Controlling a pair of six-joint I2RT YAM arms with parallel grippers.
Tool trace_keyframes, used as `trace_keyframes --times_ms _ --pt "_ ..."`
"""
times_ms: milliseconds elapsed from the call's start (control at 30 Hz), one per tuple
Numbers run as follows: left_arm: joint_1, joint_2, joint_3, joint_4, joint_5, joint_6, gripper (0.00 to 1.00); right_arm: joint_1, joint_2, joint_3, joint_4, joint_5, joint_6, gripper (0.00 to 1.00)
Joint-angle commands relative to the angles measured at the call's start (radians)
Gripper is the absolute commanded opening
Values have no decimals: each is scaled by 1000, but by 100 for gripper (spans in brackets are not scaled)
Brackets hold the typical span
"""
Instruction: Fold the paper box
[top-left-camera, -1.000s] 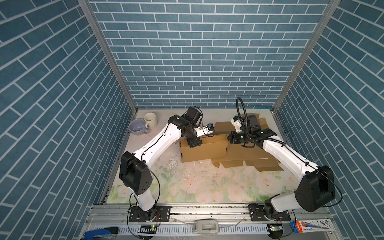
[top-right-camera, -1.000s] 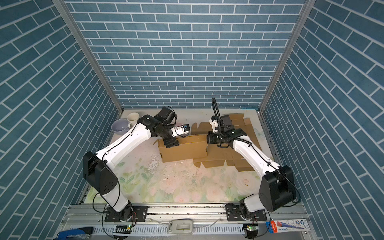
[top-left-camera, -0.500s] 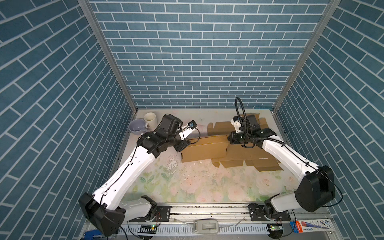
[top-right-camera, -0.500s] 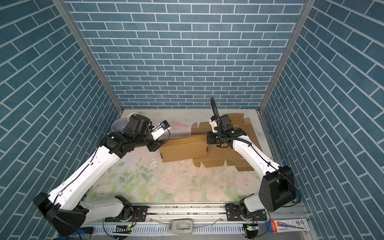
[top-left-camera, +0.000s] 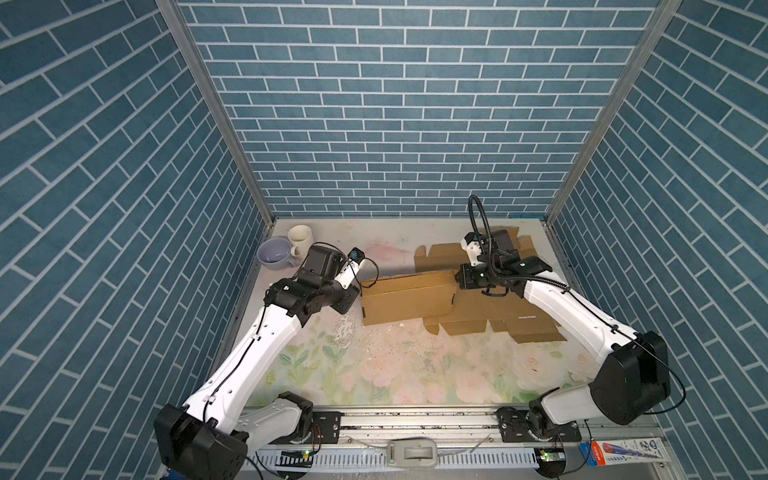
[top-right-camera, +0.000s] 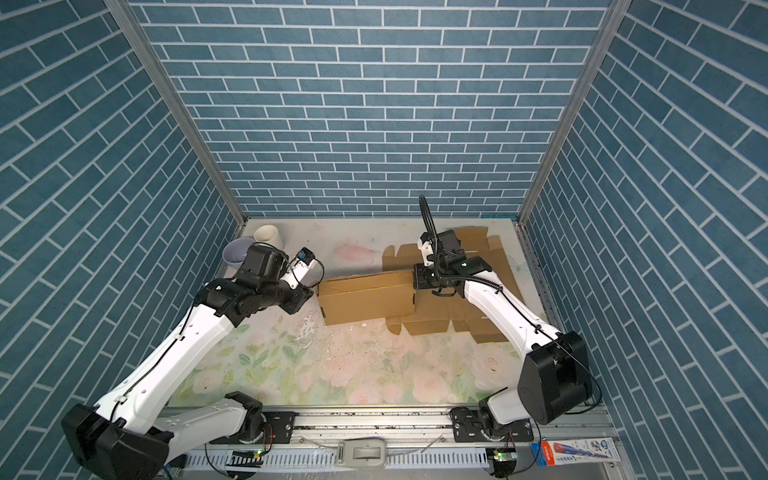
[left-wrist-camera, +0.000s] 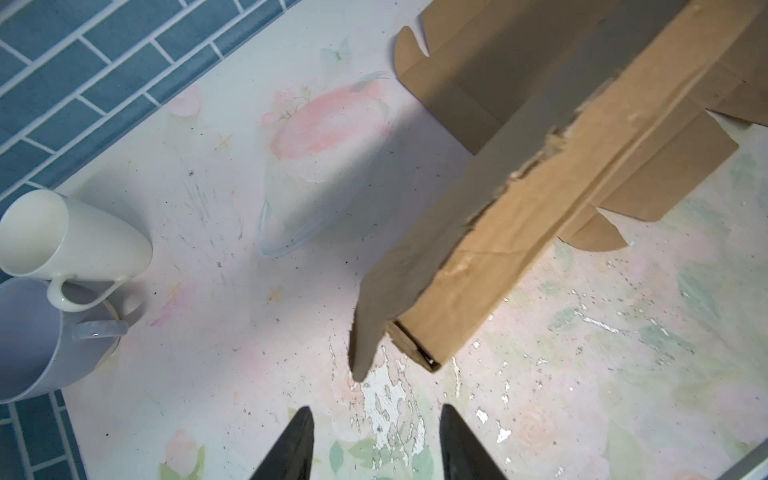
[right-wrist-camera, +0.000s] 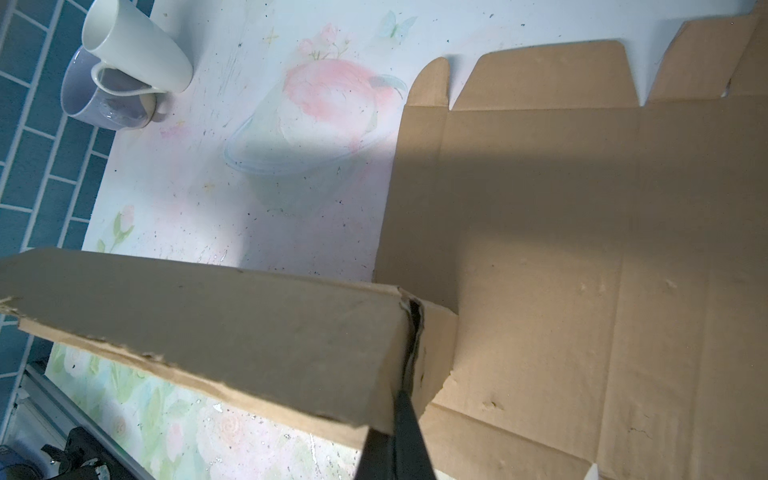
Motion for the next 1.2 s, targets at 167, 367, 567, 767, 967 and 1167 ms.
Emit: trace_keyframes --times_ms 167,367,567,767,967,1167 --pt "35 69 -9 53 28 -25 43 16 8 5 -121 22 22 0" --pt "53 90 -4 70 43 -20 31 17 6 6 -122 23 20 0" --pt "58 117 1 69 67 -18 22 20 2 6 -121 25 25 0" --pt "62 129 11 68 81 -11 14 22 5 8 -122 25 26 0" --pt "64 145 51 20 144 -45 8 27 1 5 -121 29 34 0" --pt "65 208 105 -80 212 -102 2 33 3 -2 -113 34 43 0"
